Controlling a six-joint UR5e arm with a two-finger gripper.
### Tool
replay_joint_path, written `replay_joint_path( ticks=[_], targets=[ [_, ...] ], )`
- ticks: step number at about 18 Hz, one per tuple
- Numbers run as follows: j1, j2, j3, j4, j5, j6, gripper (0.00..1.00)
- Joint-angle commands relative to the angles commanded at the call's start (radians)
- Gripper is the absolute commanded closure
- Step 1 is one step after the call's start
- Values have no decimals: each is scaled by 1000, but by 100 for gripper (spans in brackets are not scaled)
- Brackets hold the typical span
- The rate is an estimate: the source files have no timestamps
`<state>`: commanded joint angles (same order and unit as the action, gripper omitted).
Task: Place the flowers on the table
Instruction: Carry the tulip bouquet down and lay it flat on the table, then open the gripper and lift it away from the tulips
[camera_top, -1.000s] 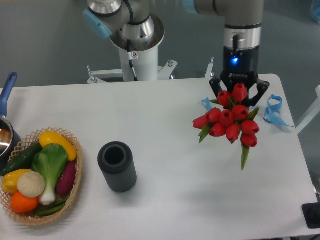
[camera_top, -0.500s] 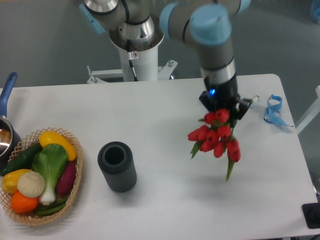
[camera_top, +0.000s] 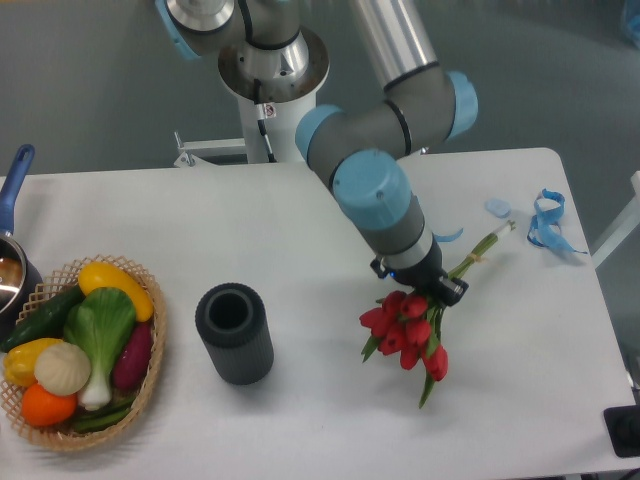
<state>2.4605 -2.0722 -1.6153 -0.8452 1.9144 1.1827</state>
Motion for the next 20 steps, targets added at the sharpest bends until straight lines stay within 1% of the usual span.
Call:
replay_joint_path(
  ticks=[2, 4, 10, 11, 12, 13, 14, 15, 17, 18, 19, 20],
  targets=[
    [0, -26, 9, 2, 0, 2, 65],
    [0, -38, 14, 8, -2, 2, 65],
    [0, -61, 21, 15, -2, 0, 63],
    [0, -65, 26, 15, -2, -8, 60],
    [0, -69, 34, 15, -2, -8, 51],
    [0, -72, 37, 15, -2, -8, 46],
    [0, -72, 37, 15, -2, -8, 44],
    [0, -72, 37, 15, -2, -8, 39],
    [0, -74, 37, 15, -2, 0, 21],
    [0, -74, 43, 17, -2, 2, 17],
    [0, -65, 78, 17, -17, 5, 1],
    [0, -59, 92, 17, -31, 5, 0]
  ],
)
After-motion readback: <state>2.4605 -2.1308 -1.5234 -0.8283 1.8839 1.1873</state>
